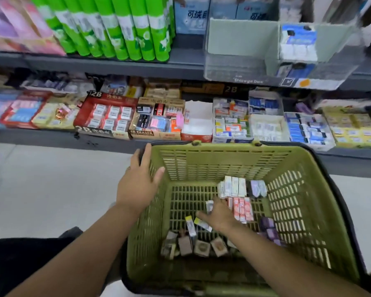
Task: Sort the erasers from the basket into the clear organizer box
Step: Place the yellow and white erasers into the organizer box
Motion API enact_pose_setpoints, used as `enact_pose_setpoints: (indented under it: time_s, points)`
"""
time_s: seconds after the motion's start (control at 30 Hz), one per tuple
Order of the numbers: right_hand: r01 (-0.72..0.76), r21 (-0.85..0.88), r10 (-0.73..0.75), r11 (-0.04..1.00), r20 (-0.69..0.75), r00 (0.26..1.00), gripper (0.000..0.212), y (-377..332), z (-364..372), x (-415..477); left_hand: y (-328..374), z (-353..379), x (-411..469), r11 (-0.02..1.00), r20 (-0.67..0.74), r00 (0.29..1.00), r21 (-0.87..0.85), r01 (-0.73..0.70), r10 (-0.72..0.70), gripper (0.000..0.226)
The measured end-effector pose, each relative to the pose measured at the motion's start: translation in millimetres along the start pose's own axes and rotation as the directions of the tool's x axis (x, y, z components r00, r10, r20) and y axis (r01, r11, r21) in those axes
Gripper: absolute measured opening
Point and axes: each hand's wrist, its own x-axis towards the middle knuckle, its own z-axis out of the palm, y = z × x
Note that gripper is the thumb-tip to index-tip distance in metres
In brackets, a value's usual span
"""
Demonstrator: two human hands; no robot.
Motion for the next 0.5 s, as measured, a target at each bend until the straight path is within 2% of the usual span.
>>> enact_pose_setpoints:
  time_s: [0.2,0.33,0.43,0.5]
  points:
    - [-0.107,-0.011,0.106,0.994,-0.102,0.989,0.080,-2.6,17.7,13.0,-4.3,6.1,-1.6,0.999,-0.032,0.999,-0.043,-0.031,0.029,0.070]
    - [-0.118,-0.147,0.086,0.982,-0.205,0.975,0.080,-3.1,31.3,15.0,-5.1,5.4,-2.7,0.998,-0.046,0.998,-0.048,-0.032,0.030,0.070]
    - [-0.150,-0.265,0.090,0.953,-0.225,0.970,0.081,-5.0,41.0,19.4,-6.2,6.2,-1.8,0.998,-0.058,0.998,-0.052,-0.035,0.032,0.071]
    - [-0.143,-0.223,0.098,0.964,-0.201,0.975,0.076,-6.2,46.6,23.4,-6.2,7.2,-1.8,0.998,-0.060,0.998,-0.059,-0.033,0.029,0.071]
